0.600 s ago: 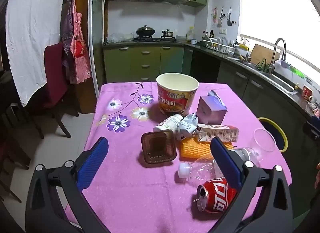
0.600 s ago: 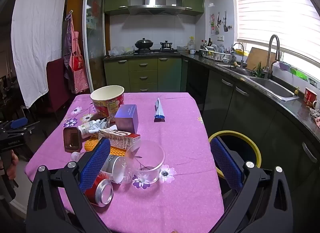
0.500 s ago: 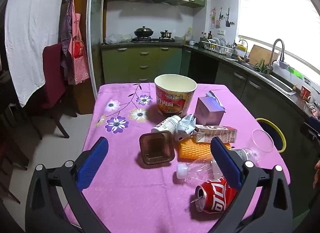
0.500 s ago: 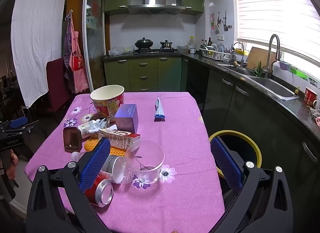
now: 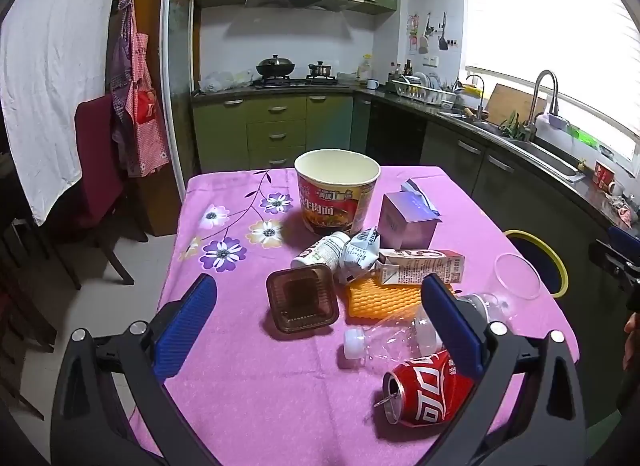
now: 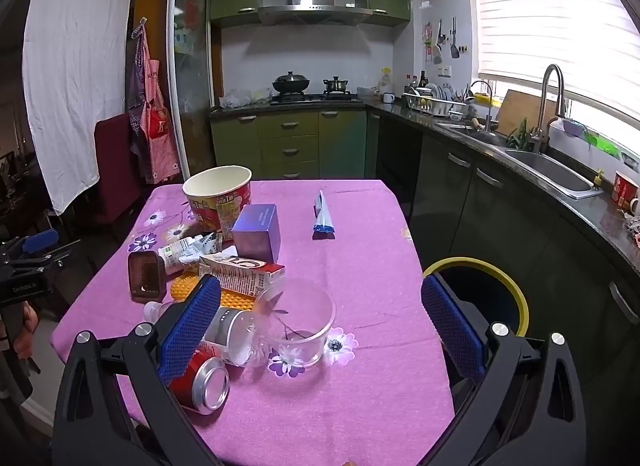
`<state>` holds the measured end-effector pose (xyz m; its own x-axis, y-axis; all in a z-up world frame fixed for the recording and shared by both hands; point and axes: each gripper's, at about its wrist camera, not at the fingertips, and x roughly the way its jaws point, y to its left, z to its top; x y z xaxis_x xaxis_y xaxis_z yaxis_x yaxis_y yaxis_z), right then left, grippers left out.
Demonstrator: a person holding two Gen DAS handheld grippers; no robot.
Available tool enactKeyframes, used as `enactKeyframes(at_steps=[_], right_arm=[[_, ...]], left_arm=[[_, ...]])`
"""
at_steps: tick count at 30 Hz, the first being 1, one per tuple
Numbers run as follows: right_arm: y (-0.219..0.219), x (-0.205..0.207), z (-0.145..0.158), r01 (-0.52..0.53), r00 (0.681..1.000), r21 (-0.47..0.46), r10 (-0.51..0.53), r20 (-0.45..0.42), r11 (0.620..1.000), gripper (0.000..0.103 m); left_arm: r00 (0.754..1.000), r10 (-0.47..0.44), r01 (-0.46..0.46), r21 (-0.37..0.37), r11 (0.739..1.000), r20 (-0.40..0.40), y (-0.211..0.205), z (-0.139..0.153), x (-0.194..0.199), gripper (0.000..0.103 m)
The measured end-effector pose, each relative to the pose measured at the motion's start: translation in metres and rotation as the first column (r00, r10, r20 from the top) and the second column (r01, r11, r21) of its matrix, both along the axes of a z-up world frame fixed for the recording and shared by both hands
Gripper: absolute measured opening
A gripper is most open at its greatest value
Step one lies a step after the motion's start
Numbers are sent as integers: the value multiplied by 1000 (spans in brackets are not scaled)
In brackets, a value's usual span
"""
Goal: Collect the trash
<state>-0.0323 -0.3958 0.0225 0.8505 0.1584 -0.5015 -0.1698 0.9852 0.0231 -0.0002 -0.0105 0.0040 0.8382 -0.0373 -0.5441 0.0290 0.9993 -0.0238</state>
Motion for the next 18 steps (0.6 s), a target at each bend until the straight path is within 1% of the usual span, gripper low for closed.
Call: enactKeyframes(at_steps=[18], right_arm=[[1,7,-7,-3,1000,7,3,-25,1000,99]], left_arm=[[1000,-20,20,6,1000,-4,-4,1,1,97]])
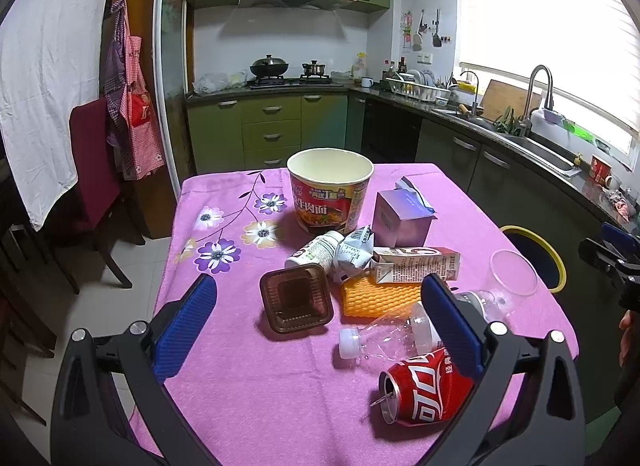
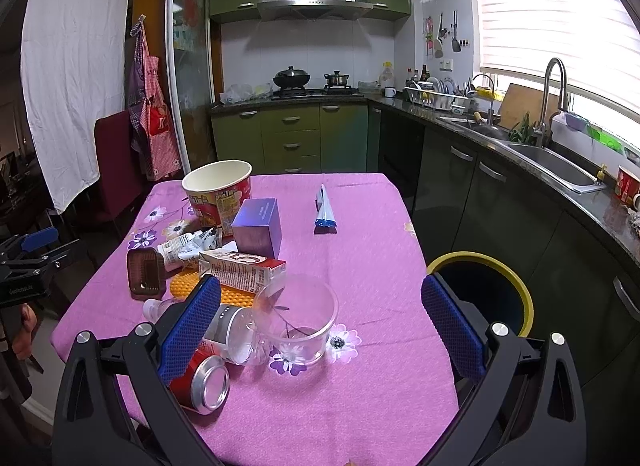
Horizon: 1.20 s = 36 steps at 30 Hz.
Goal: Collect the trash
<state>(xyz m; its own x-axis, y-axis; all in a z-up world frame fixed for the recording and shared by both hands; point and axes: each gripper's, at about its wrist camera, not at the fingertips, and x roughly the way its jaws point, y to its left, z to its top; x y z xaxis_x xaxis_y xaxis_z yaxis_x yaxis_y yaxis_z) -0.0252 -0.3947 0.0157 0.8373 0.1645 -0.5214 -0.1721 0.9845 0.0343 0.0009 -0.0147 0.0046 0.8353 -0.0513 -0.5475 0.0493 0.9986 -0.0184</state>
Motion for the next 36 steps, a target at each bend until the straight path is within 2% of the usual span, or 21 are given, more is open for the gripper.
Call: enactKeyframes(at_steps=[36], right_arm=[[3,3,-4,-4,1000,3,4,-10,1000,99]], left_arm=[[1000,-10,10,5,1000,-3,-2,-3,2,97]])
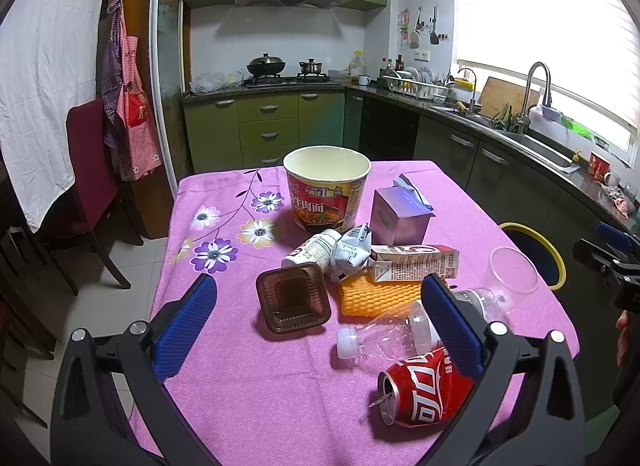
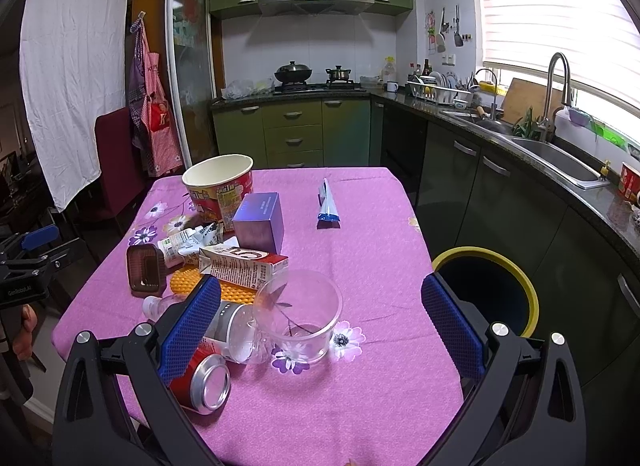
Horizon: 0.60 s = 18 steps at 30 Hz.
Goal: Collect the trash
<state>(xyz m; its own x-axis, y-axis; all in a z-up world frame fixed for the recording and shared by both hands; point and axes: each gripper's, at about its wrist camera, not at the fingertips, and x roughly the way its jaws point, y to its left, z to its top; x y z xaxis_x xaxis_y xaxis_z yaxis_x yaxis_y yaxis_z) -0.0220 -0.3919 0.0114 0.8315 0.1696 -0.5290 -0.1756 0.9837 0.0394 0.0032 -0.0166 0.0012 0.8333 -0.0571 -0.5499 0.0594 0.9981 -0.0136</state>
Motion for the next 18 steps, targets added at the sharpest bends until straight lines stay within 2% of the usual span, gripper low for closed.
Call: enactKeyframes(at_steps=[18], right_arm=[[2,7,-6,-5,1000,0,5,-20,1000,99]], left_arm=[[1000,-5,5,2,1000,-6,-1,-1,2,97]])
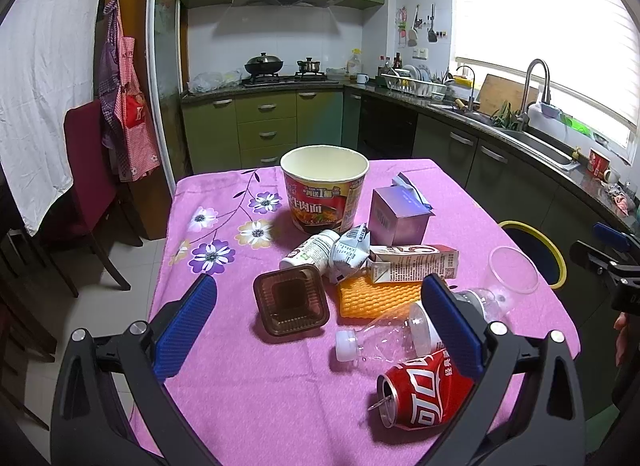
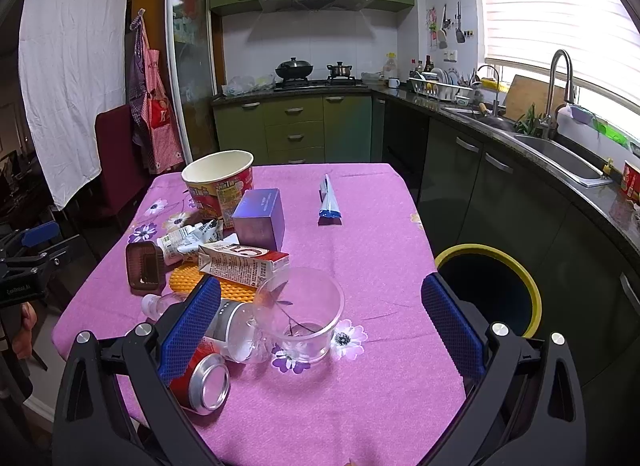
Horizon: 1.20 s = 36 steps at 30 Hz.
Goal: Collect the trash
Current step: 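Grasp the paper noodle cup rim with the right gripper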
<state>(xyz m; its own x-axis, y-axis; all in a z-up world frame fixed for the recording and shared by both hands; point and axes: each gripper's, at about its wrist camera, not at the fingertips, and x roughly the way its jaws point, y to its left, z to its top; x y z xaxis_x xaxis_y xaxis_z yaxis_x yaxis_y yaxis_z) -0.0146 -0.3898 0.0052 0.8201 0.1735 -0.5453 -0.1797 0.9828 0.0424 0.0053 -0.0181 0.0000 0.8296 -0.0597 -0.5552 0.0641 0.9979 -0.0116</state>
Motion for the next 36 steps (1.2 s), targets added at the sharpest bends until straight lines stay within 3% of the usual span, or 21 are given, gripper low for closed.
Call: enactKeyframes(at_steps=[9,17,23,26,29,32,36], right_arm=[[2,27,9,-50,998,-28,49,-35,998,99],[34,120,38,-244,961,-37,236,-147,969,99],[79,221,44,-328,899,-24,304,-314,944,99],[104,280,38,-365,834,33,342,-432,930,98],[126,333,24,-365,761,99,358,-541,926,85],[146,372,6,-357,711,97,338,-617,929,68],[163,399,-15,-351,674,68,302,-674,934,53]], left_arm=[[1000,0,1,17,1000,-21,4,1,30,97],[997,77,-78,0,997,-9,40,6,109,97],[991,137,-137,13,991,-6,61,-2,168,97],[986,164,-163,45,986,-15,68,-11,189,97],[983,176,-174,36,984,-55,77,-21,204,97],[981,172,-169,47,984,-83,82,-28,211,97],[982,171,-164,92,982,-76,80,-35,211,97]])
